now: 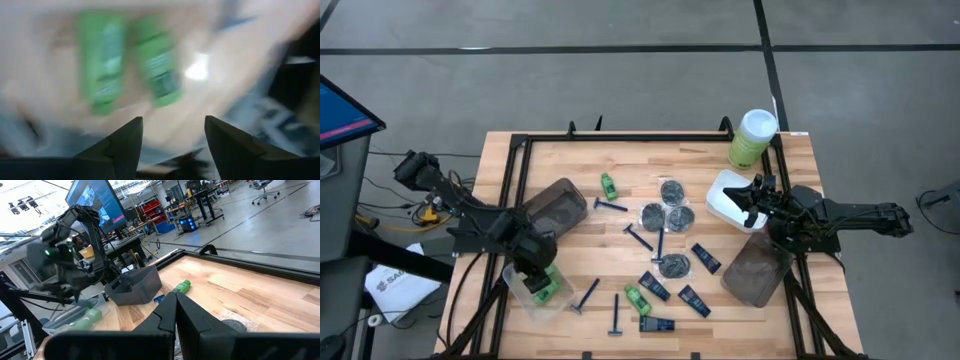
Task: Pick & Place Travel size toiletries
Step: Put the green shampoo into the transparent bin
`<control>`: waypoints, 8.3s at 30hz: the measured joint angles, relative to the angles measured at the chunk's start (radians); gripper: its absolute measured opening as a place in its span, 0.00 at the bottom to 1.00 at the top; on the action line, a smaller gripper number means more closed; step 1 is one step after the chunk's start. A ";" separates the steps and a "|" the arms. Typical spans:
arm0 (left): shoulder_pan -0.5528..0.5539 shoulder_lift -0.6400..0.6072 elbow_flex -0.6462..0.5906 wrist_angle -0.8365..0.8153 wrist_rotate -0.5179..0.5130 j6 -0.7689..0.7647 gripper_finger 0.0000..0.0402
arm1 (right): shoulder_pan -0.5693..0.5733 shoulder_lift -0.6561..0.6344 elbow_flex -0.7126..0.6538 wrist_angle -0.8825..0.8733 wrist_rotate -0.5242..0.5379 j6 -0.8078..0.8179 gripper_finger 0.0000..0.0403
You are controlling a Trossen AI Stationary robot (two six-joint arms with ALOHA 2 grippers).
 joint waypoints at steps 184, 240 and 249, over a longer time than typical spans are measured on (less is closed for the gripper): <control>0.940 0.883 0.421 0.494 -0.516 0.567 0.58 | 0.000 0.000 0.000 -0.002 0.000 0.001 0.00; 0.904 0.595 0.419 0.455 -0.349 1.042 0.27 | -0.001 0.000 0.000 -0.023 0.000 0.002 0.00; 0.955 0.749 0.440 0.443 -0.357 1.089 0.64 | -0.001 0.000 0.000 -0.023 0.000 0.002 0.00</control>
